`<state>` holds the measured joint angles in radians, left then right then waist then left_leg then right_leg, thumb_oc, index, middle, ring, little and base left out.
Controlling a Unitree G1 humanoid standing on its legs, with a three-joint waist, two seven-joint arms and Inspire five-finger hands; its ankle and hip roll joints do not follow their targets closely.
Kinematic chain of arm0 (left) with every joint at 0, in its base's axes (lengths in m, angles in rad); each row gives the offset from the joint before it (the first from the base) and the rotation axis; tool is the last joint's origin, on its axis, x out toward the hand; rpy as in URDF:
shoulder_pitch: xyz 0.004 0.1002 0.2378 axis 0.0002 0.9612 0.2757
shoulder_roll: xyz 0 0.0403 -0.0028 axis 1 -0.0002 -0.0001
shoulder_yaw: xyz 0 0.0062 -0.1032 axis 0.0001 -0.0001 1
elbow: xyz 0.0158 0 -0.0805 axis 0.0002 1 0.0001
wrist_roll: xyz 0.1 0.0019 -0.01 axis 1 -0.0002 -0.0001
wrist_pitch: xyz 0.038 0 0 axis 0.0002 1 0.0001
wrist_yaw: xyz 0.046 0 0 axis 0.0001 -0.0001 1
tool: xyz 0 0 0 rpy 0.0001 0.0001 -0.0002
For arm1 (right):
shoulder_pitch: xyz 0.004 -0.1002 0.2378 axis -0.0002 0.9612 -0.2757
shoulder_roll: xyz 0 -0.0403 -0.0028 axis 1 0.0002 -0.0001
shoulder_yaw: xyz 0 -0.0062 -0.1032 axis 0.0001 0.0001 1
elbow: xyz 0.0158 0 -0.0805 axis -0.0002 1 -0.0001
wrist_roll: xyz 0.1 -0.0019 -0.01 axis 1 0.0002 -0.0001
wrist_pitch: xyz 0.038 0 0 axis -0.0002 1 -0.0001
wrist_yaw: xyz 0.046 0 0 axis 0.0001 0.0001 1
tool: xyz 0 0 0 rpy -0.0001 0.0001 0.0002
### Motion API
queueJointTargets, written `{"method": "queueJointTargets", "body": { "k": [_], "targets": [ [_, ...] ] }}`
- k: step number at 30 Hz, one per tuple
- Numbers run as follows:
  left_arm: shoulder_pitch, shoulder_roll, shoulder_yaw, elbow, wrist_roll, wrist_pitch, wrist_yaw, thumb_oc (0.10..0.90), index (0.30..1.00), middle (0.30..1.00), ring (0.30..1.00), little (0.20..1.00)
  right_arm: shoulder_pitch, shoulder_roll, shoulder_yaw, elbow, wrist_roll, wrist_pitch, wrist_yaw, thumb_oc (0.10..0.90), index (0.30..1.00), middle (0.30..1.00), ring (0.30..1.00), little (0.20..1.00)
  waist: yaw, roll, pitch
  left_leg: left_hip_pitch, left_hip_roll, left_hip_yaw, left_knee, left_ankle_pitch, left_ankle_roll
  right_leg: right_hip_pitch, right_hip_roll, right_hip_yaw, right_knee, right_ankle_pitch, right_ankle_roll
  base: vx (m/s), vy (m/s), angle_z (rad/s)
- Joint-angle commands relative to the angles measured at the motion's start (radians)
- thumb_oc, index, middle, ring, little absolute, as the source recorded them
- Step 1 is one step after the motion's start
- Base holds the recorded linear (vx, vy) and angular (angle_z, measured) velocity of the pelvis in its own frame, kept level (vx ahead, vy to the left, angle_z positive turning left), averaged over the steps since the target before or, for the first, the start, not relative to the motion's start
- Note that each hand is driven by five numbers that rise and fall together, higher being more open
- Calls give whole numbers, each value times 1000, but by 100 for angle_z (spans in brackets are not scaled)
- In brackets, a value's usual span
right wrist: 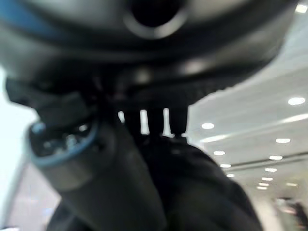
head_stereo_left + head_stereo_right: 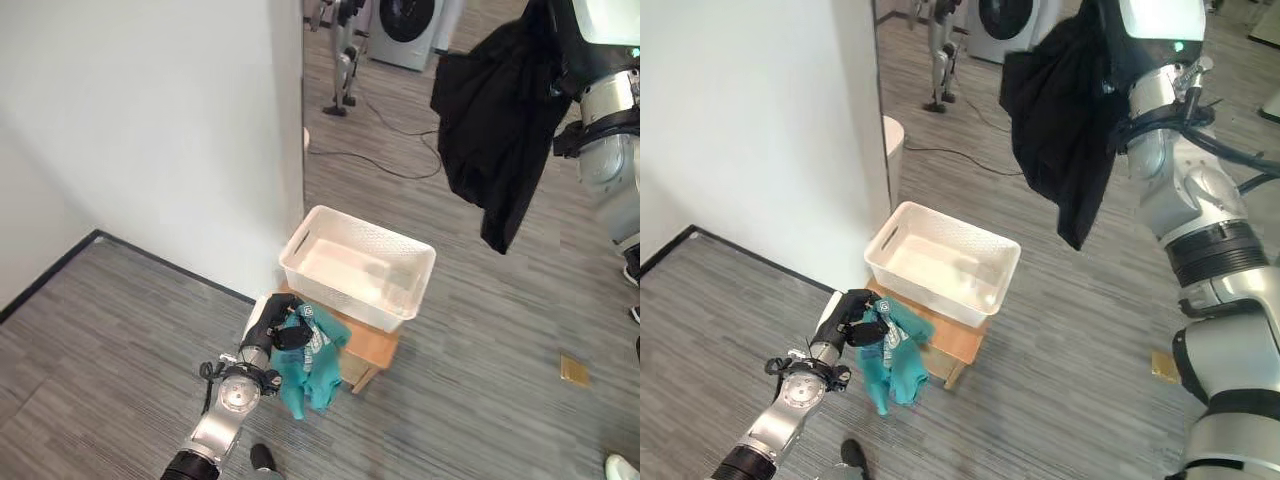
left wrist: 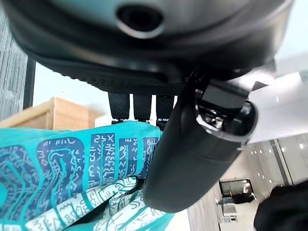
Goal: Pick up bed clothes into laundry basket.
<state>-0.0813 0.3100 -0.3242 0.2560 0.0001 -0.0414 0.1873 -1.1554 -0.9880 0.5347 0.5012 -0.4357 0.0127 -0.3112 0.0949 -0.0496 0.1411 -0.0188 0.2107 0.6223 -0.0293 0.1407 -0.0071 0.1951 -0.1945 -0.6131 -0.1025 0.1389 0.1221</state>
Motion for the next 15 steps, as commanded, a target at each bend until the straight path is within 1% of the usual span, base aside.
{"method": "queueJointTargets", "body": {
  "k": [1,2,3,4,8,10,11,12,13,14,15],
  "targets": [
    [-69,-29,-43,-77,-20,-122,9,400,300,300,300,300,-130,-28,-51,7,-15,20,-68,400,300,300,300,300,49,-38,-64,54,41,-8,-51,-94,-104,17,-7,6,24,-190,70,-3,-17,-3],
    [-66,-29,-40,-78,-22,-122,10,400,300,300,300,300,-119,-23,-49,3,-20,21,-63,400,300,300,300,300,55,-39,-56,47,43,-4,-53,-85,-103,13,-7,1,23,-187,69,1,-19,4],
    [-64,-27,-40,-80,-23,-121,10,400,300,300,300,300,-114,-22,-53,0,-22,22,-62,400,300,300,300,300,55,-40,-57,48,44,-9,-51,-90,-105,15,-6,5,24,-192,70,-24,-30,3],
    [-55,-24,-34,-86,-25,-119,8,400,300,300,300,300,-92,-14,-63,-14,-25,23,-54,400,300,300,300,300,64,-41,-45,39,47,-6,-52,-81,-103,8,-4,1,22,-189,68,0,0,0],
    [-31,-21,-16,-93,-32,-114,18,400,300,300,300,300,-4,25,-117,-67,-29,20,-51,400,300,300,300,300,76,-35,-15,14,53,-22,-50,-78,-106,-5,-2,8,22,-196,68,-52,-23,7],
    [-21,-28,-9,-92,-37,-112,22,400,300,300,300,300,50,61,-143,-99,-33,13,-48,400,300,300,300,300,81,-28,-5,7,55,-23,-52,-72,-103,-10,-4,7,20,-196,68,-45,2,-12],
    [-17,-30,-6,-89,-37,-112,23,400,300,300,300,300,73,74,-153,-115,-39,10,-45,400,300,300,300,300,81,-27,-6,9,56,-28,-50,-78,-104,-9,-3,11,21,-201,69,-29,8,-25],
    [-12,-38,-2,-87,-39,-111,25,400,300,300,300,300,156,118,-174,-150,-55,1,-30,400,300,300,300,300,84,-23,-1,9,55,-29,-53,-73,-101,-11,-3,10,19,-200,67,11,1,-12],
    [-9,-36,-3,-86,-39,-110,25,400,300,300,300,300,169,120,-181,-157,-59,2,-28,400,300,300,300,300,84,-25,-4,11,55,-33,-51,-79,-103,-8,-3,14,21,-205,68,-37,13,-12],
    [-4,-41,-4,-87,-42,-111,26,400,300,300,300,300,225,148,-196,-167,-66,-2,-15,400,300,300,300,300,89,-22,0,7,54,-14,-53,-61,-94,-11,-2,-6,19,-192,62,28,2,11],
    [-2,-40,-6,-87,-42,-111,26,400,300,300,300,300,230,149,-200,-170,-67,-2,-14,400,300,300,300,300,88,-25,-4,12,52,-37,-51,-79,-101,-6,-1,15,20,-206,66,15,5,8]
  ]
}}
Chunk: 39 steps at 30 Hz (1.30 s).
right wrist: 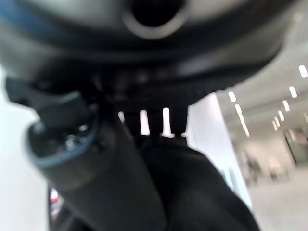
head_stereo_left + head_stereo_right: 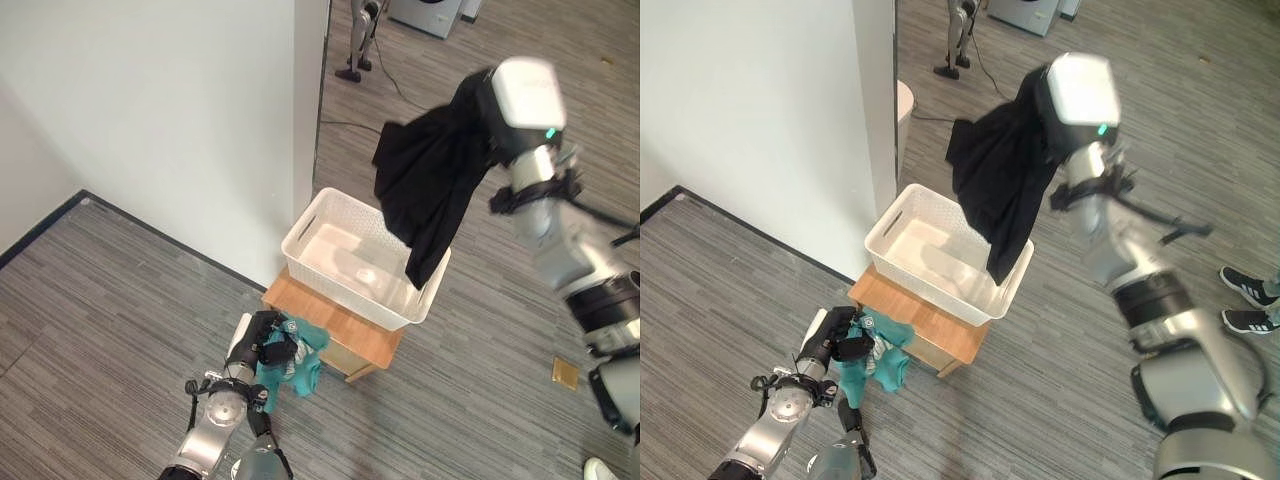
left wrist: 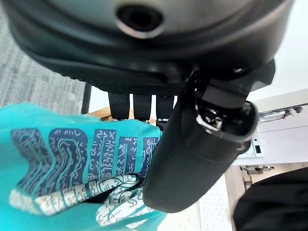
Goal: Pick up bed clothes into laundry basket.
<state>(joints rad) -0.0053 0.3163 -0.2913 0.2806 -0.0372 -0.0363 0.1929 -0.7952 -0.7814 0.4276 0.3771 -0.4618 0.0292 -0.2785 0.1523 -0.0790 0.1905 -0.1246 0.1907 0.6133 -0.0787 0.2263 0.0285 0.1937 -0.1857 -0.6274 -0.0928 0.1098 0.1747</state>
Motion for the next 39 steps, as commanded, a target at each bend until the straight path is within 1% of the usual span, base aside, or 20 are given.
{"method": "queueJointTargets", "body": {
  "k": [1,2,11,12,13,18,19,21,22,23,24,25,26,28,29,31,33,36,37,39],
  "targets": [
    [-77,-44,-40,-112,-4,-116,21,400,300,300,300,300,-126,-58,-96,-48,-41,-18,-46,400,300,300,300,300,32,3,-55,118,72,-28,-2,-165,-137,-4,-10,29,11,-177,13,0,0,0],
    [-80,-49,-41,-117,-11,-120,29,400,300,300,300,300,-84,-26,-81,-20,-43,-23,-31,400,300,300,300,300,48,6,-37,107,70,-33,-2,-155,-134,-8,-8,22,10,-174,12,-28,0,-4],
    [-89,-43,-49,-119,-24,-111,30,400,300,300,300,300,-60,38,-56,70,-42,-13,-23,400,300,300,300,300,99,-11,8,54,90,-71,0,-139,-148,-29,12,8,10,-181,10,-47,-36,2],
    [-82,-43,-49,-118,-31,-111,27,400,300,300,300,300,-43,49,-57,80,-49,-6,-15,499,448,448,448,448,111,-14,15,45,94,-75,-2,-131,-146,-31,19,-1,9,-180,6,1,-41,20],
    [-78,-42,-48,-118,-33,-110,25,400,300,300,300,300,-31,57,-59,81,-56,-1,-8,800,900,900,900,900,114,-14,17,44,96,-78,-1,-130,-146,-29,23,-4,9,-183,4,-11,-47,21],
    [-70,-35,-41,-103,-26,-106,26,400,300,300,300,300,7,81,-81,69,-94,19,-30,800,900,900,900,900,121,-9,20,58,97,-85,0,-134,-146,-13,30,0,10,-193,-1,-12,-9,21],
    [-70,-37,-36,-102,-22,-105,31,400,300,300,300,300,19,85,-90,61,-95,18,-41,800,900,900,900,900,120,-4,21,56,97,-64,0,-117,-138,-16,28,-19,9,-179,-4,-35,20,9],
    [-70,-36,-28,-99,-14,-103,39,400,300,300,300,300,38,84,-109,45,-92,16,-63,800,900,900,900,900,114,-3,14,67,94,-84,0,-136,-145,-6,27,4,10,-194,0,17,13,0],
    [-67,-33,2,-92,-3,-98,58,400,300,300,300,300,93,89,-164,-50,-77,7,-78,800,900,900,900,900,98,5,7,75,89,-58,0,-122,-135,-6,22,-8,8,-178,-3,42,36,3],
    [-66,-31,22,-90,2,-95,67,400,300,300,300,300,137,96,-186,-106,-72,-3,-73,800,900,900,900,900,88,8,1,83,86,-55,0,-127,-134,-5,19,-2,9,-178,-2,-10,46,6],
    [-65,-30,21,-90,2,-95,67,400,300,300,300,300,140,96,-188,-109,-72,-2,-72,800,900,900,900,900,89,8,1,83,86,-55,0,-127,-134,-5,19,-2,9,-178,-2,36,24,5],
    [-65,-30,33,-87,6,-95,74,400,300,300,300,300,181,99,-209,-146,-67,-16,-68,800,900,900,900,900,77,11,-6,90,83,-52,-1,-130,-132,0,17,2,9,-178,-2,59,10,-4],
    [-67,-28,57,-83,23,-90,87,400,300,300,300,300,277,111,-256,-212,-46,-35,-61,800,900,900,900,900,48,17,-18,108,76,-47,-1,-140,-128,6,11,8,10,-177,-1,95,17,-14],
    [-58,-21,80,-95,41,-88,90,400,300,300,300,300,386,104,-310,-259,-48,-47,-48,800,900,900,900,900,28,20,-35,126,67,-43,-2,-151,-123,16,5,9,10,-177,1,79,-3,-14],
    [-55,-20,77,-96,41,-88,90,400,300,300,300,300,394,105,-315,-265,-49,-46,-45,800,900,900,900,900,30,19,-36,126,67,-44,-2,-151,-123,17,4,9,10,-177,1,59,-6,-11],
    [-63,-7,108,-126,81,-88,105,400,300,300,300,300,528,106,-398,-328,-49,-61,-60,800,900,900,900,900,-14,33,-51,154,56,-28,-2,-163,-117,26,-7,18,13,-176,3,44,12,-17],
    [-78,4,108,-144,112,-90,135,400,300,300,300,300,605,137,-432,-325,20,-88,-61,800,900,900,900,900,-36,41,-59,168,51,-22,-2,-170,-116,32,-15,23,13,-174,4,20,8,-23],
    [-138,27,116,-180,171,-105,175,400,300,300,300,300,746,192,-420,-297,142,-137,-3,800,900,900,900,900,-76,50,-65,184,42,-14,-4,-177,-114,33,-20,31,14,-170,7,20,-14,-13],
    [-191,49,119,-222,205,-118,186,400,300,300,300,300,835,216,-378,-245,208,-151,71,800,900,900,900,900,-94,54,-63,189,40,-9,-5,-179,-114,31,-22,33,16,-168,8,-1,-17,-18],
    [-226,72,125,-279,253,-122,182,400,300,300,300,300,918,219,-372,-186,259,-155,128,800,900,900,900,900,-111,58,-66,194,35,-9,-5,-182,-114,30,-26,36,17,-167,8,-2,-3,-17]
  ]
}}
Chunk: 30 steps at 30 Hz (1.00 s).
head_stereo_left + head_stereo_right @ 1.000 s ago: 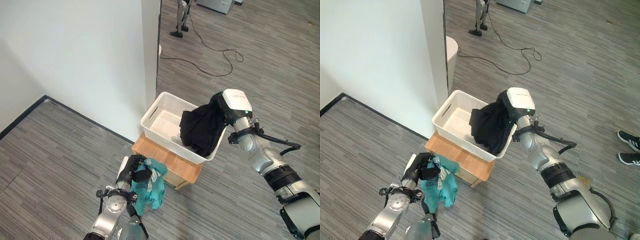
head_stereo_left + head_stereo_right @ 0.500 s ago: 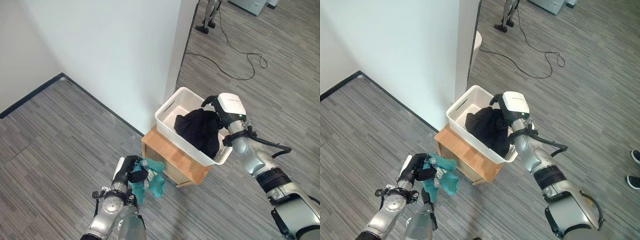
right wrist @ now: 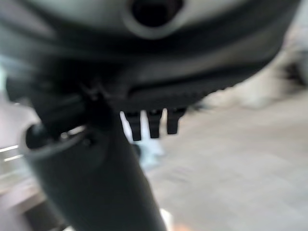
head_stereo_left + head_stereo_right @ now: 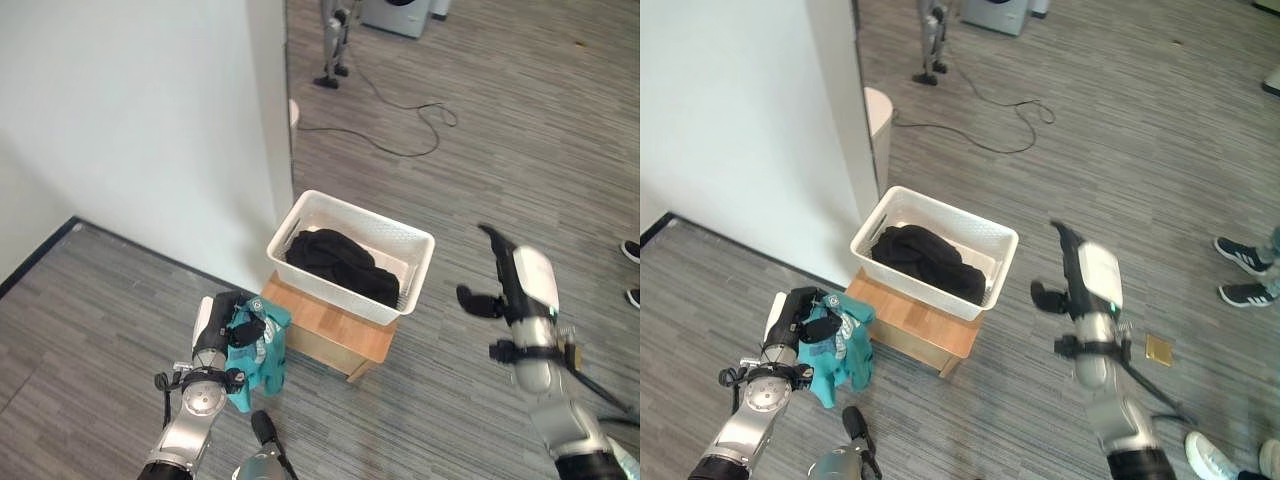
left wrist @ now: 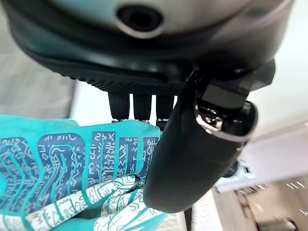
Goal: Pick up bed clothes into laundry basket.
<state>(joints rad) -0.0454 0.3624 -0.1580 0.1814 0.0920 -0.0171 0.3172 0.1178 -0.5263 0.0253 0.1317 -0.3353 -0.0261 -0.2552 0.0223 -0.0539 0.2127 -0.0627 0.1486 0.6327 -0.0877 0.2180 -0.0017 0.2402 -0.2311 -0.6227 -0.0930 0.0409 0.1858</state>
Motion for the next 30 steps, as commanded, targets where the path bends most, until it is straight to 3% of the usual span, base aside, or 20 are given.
{"method": "queueJointTargets", "body": {
  "k": [1,3,4,6,12,19,30],
  "targets": [
    [-225,47,-6,-210,156,-137,64,400,300,300,300,300,44,-22,54,157,127,-84,122,800,900,900,900,900,12,39,-92,135,74,-28,3,-176,-83,-18,17,33,18,-96,-1,-2,2,-9],
    [-263,67,4,-241,182,-135,66,400,300,300,300,300,46,1,77,262,115,-74,130,800,900,900,900,900,9,41,-93,135,72,-31,3,-178,-83,-18,15,35,18,-94,1,-20,-12,-11],
    [-329,112,26,-297,229,-133,76,400,300,300,300,300,52,65,102,491,120,-45,130,800,900,900,900,900,10,47,-95,135,70,-39,1,-179,-86,-17,13,35,17,-92,5,-39,-27,-8],
    [-409,132,39,-339,255,-134,93,400,300,300,300,300,55,128,130,701,133,-27,139,800,900,900,900,900,10,51,-99,138,66,-49,1,-181,-90,-14,12,38,16,-93,9,-16,-16,-1],
    [-620,152,30,-328,340,-115,151,400,300,300,300,300,92,204,198,1014,138,1,206,800,900,900,900,900,-1,56,-109,150,58,-66,1,-188,-95,-8,6,54,16,-92,16,-10,-12,8],
    [-743,99,-41,-262,330,-117,140,400,300,300,300,300,85,198,195,1091,149,22,192,800,900,900,900,900,-28,58,-118,161,49,-68,1,-195,-95,-8,4,70,16,-86,16,0,0,0],
    [-870,109,-176,80,299,-72,148,400,300,300,300,300,27,177,226,1048,173,18,152,800,900,900,900,900,-104,68,-113,172,49,-32,1,-194,-96,-39,5,104,15,-69,14,17,-2,-7]
  ]
}}
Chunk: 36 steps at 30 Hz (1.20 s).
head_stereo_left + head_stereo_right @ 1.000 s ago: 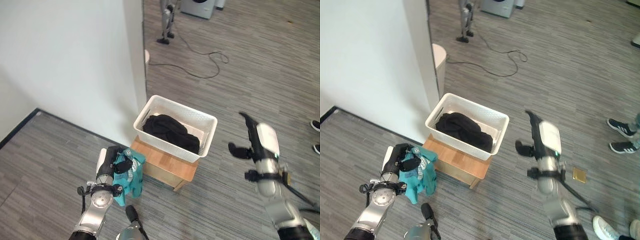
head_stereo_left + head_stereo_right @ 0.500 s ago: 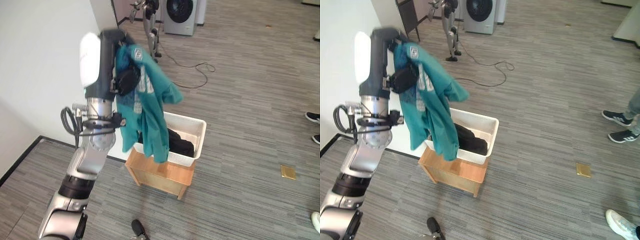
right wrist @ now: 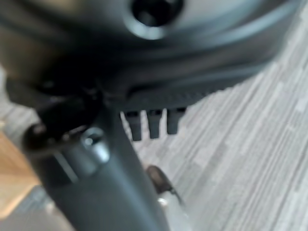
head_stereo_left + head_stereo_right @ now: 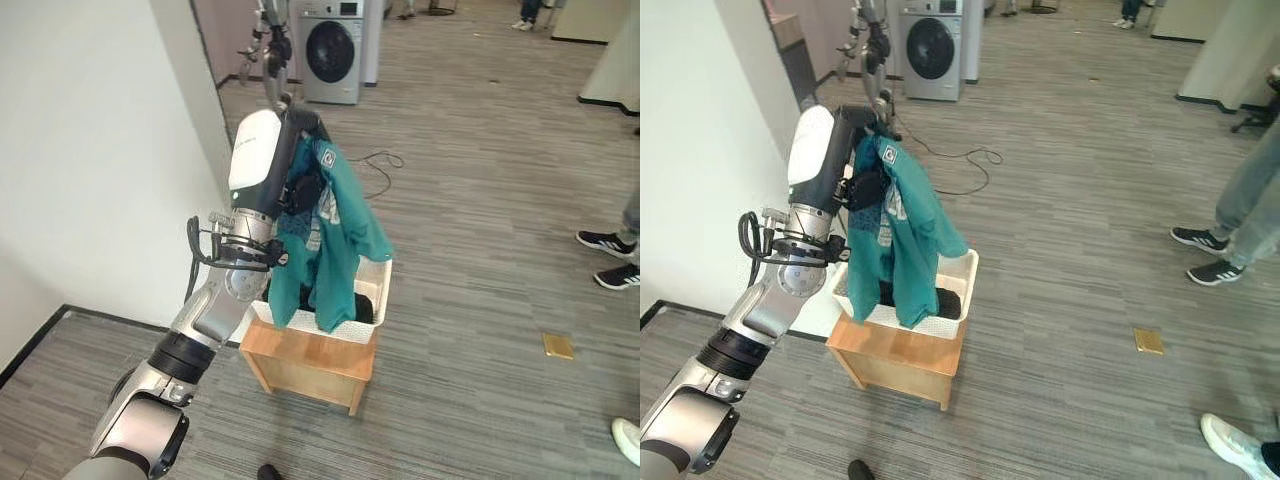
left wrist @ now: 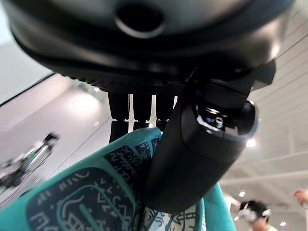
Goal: Pick up bed clothes into laundry basket.
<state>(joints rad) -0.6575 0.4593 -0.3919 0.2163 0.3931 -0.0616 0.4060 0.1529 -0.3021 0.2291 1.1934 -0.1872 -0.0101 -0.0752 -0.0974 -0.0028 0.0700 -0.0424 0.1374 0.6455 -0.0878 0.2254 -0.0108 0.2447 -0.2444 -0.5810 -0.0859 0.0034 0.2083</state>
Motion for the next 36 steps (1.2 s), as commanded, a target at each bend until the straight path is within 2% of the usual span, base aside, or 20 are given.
{"method": "queueJointTargets", "body": {
  "k": [1,8,9,10,11,12,16,18,20,26,33,34,35,36],
  "targets": [
    [-280,18,35,88,2,-18,59,400,300,300,300,300,-7,-50,28,-17,24,2,-34,800,900,900,900,900,3,20,32,152,60,-37,1,-200,-87,-47,19,64,8,-30,-8,30,-2,-17],
    [-399,53,-20,248,-4,7,73,400,300,300,300,300,8,-54,31,-22,14,3,-45,800,900,900,900,900,-43,39,36,150,59,9,1,-199,-88,-73,7,75,8,-13,2,38,22,-12],
    [-419,61,-23,263,-8,12,77,400,300,300,300,300,9,-56,29,-21,14,4,-47,800,900,900,900,900,-47,42,33,156,57,-12,2,-221,-95,-69,5,93,8,-26,9,31,20,-17],
    [-443,65,-27,283,-15,14,83,400,300,300,300,300,9,-57,27,-21,15,5,-48,800,900,900,900,900,-50,42,38,151,58,15,1,-200,-89,-78,2,73,8,-9,5,71,19,-5],
    [-446,64,-28,285,-16,14,83,400,300,300,300,300,9,-56,27,-21,15,5,-48,800,900,900,900,900,-50,42,36,156,57,-9,2,-221,-95,-73,3,92,8,-23,10,21,16,-7],
    [-501,86,-28,329,-50,13,101,400,300,300,300,300,19,-61,26,-20,17,5,-49,800,900,900,900,900,-63,46,42,154,57,4,2,-222,-96,-77,-2,84,9,-18,14,65,19,-13],
    [-513,83,-24,332,-57,16,100,400,300,300,300,300,-2,-63,27,-17,30,-6,-47,800,900,900,900,900,-56,47,46,149,59,3,3,-221,-97,-77,-4,73,9,-17,14,1,-2,-11],
    [-536,62,-26,343,-44,43,118,400,300,300,300,300,12,-60,40,-35,19,-5,-52,800,900,900,900,900,-66,52,46,149,62,14,5,-224,-94,-82,-7,73,9,-19,14,18,9,0],
    [-569,86,-41,384,-49,49,114,400,300,300,300,300,14,-64,32,-40,16,-7,-62,800,900,900,900,900,-84,59,48,152,62,32,5,-228,-91,-93,-12,82,10,-14,19,19,41,-8],
    [-570,116,-15,435,-79,54,140,400,300,300,300,300,-7,-60,40,-46,15,-8,-74,800,900,900,900,900,-105,70,68,154,55,69,5,-237,-84,-129,-28,115,10,1,27,-5,51,-19],
    [-482,118,-4,517,-67,52,135,400,300,300,300,300,-21,-65,37,-37,21,-10,-82,800,900,900,900,900,-113,59,106,131,62,81,8,-229,-87,-154,-37,103,12,11,28,-32,8,-12],
    [-471,121,4,529,-74,50,136,631,646,646,646,646,-22,-65,37,-40,20,-12,-83,800,900,900,900,900,-113,57,113,125,63,83,8,-228,-86,-160,-38,104,12,13,28,-84,9,-3],
    [-452,124,24,532,-88,46,143,800,900,900,900,900,-23,-65,38,-45,18,-13,-85,800,900,900,900,900,-113,56,122,116,65,87,8,-225,-86,-168,-40,104,12,15,29,-85,10,-3],
    [-440,124,41,525,-104,43,155,800,900,900,900,900,-24,-64,35,-49,19,-14,-86,800,900,900,900,900,-112,54,132,110,64,86,9,-224,-86,-174,-42,104,12,16,30,-97,10,-3]
  ]
}}
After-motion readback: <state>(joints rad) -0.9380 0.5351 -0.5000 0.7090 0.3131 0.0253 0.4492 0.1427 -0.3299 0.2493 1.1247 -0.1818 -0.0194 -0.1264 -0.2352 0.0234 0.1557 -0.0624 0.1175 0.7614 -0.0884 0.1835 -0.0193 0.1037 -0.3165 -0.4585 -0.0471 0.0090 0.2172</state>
